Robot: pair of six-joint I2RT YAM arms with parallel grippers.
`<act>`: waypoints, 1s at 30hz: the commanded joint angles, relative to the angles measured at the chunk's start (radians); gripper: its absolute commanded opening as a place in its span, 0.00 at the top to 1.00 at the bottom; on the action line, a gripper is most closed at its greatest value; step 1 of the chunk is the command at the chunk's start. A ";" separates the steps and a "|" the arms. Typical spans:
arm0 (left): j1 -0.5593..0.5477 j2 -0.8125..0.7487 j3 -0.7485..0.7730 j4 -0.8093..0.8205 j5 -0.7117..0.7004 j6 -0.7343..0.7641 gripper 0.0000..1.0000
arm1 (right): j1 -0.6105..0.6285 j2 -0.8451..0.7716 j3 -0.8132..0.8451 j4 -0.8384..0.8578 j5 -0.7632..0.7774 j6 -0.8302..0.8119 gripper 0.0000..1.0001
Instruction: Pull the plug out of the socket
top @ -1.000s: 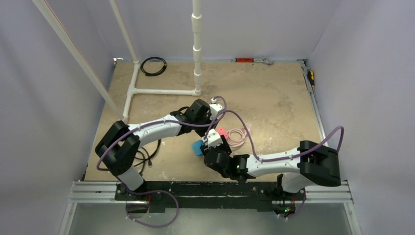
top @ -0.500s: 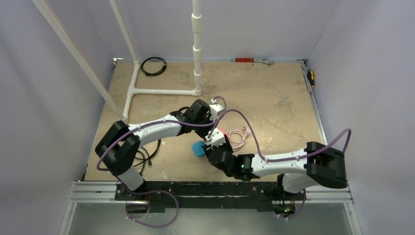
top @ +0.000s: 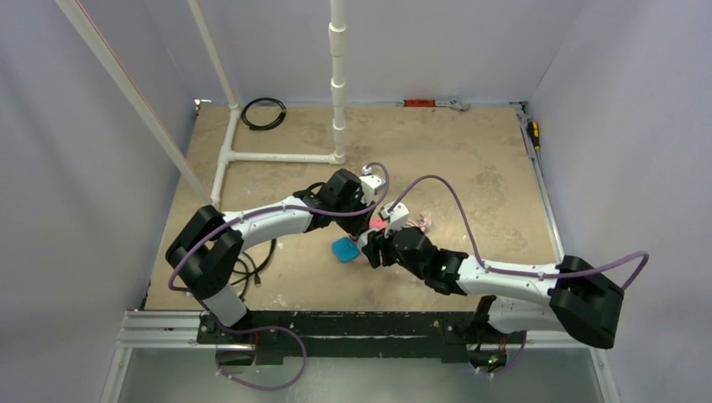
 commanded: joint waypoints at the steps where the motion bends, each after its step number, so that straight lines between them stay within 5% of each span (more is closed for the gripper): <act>1: 0.023 0.056 -0.039 -0.161 -0.138 0.021 1.00 | -0.075 -0.018 -0.010 0.110 -0.165 0.051 1.00; 11: 0.023 0.068 -0.038 -0.162 -0.143 0.023 1.00 | -0.067 -0.049 -0.009 0.066 -0.009 0.030 1.00; 30: 0.032 0.098 -0.032 -0.173 -0.151 0.011 1.00 | 0.228 0.112 0.129 -0.077 0.483 -0.042 1.00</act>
